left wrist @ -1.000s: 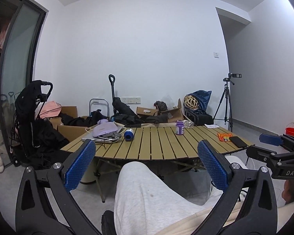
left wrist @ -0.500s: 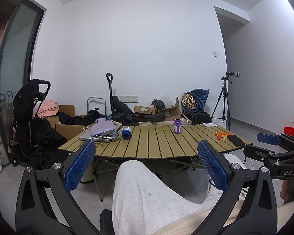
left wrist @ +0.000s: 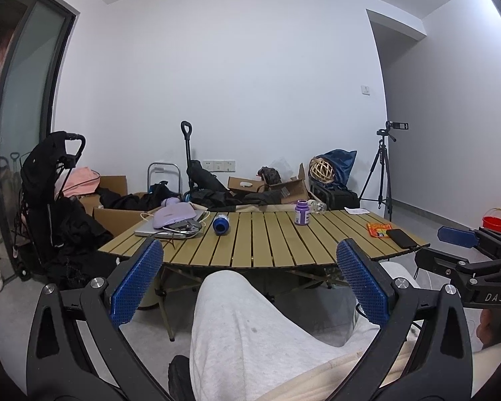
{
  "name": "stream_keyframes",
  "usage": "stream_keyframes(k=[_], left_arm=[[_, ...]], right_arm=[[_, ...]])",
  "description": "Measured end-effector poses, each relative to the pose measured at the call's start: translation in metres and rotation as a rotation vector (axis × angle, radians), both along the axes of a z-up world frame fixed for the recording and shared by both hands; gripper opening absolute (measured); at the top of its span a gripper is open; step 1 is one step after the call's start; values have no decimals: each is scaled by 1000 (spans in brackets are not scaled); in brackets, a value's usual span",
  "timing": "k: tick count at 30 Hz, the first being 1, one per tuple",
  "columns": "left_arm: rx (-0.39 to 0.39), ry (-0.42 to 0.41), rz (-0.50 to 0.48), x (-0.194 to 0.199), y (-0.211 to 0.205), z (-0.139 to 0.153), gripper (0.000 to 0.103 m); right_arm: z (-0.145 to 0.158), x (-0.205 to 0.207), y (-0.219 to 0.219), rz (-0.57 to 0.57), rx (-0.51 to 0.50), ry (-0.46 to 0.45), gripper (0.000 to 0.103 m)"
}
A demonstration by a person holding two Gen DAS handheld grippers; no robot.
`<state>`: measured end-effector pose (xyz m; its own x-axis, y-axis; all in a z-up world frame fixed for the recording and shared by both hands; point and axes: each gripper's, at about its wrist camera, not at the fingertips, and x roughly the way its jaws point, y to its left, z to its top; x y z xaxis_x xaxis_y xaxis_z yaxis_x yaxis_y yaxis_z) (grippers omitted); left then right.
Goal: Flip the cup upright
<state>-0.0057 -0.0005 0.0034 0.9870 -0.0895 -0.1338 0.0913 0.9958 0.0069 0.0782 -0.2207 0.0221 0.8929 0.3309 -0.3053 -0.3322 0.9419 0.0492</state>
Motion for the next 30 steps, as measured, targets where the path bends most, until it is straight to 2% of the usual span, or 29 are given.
stream_keyframes(k=[30], left_arm=[[1, -6, 1, 0, 1, 1, 103]], right_arm=[[1, 1, -2, 7, -8, -4, 86]])
